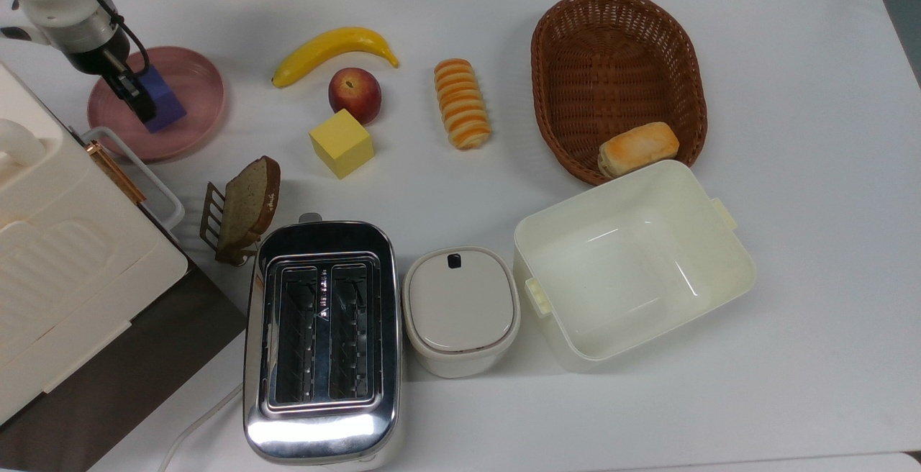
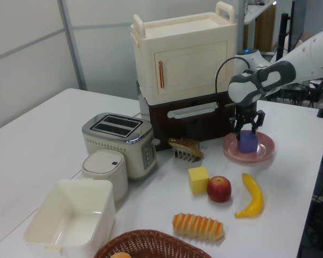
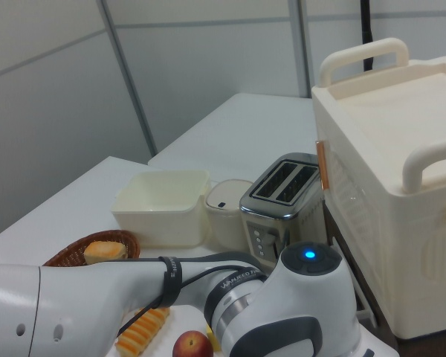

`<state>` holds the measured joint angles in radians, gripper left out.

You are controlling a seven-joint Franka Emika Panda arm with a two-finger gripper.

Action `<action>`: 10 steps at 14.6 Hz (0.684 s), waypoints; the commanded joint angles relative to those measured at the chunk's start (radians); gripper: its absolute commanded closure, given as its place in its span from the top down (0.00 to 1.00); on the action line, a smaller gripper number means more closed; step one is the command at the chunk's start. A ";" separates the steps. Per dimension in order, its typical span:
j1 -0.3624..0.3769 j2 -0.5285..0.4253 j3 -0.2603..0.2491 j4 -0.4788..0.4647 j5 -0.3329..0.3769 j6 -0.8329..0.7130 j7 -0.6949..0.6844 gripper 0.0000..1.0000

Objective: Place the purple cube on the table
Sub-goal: 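Close the gripper on the purple cube and lift it off the plate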

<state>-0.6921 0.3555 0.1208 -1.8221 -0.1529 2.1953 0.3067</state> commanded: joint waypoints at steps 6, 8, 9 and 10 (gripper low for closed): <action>0.009 -0.024 0.000 -0.036 -0.027 0.044 0.017 0.00; 0.011 -0.061 0.016 -0.036 -0.022 0.035 0.022 0.00; 0.011 -0.076 0.029 -0.036 -0.016 0.034 0.026 0.00; 0.011 -0.092 0.052 -0.033 -0.010 0.020 0.028 0.00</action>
<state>-0.6912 0.3451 0.1353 -1.8195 -0.1594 2.2133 0.3067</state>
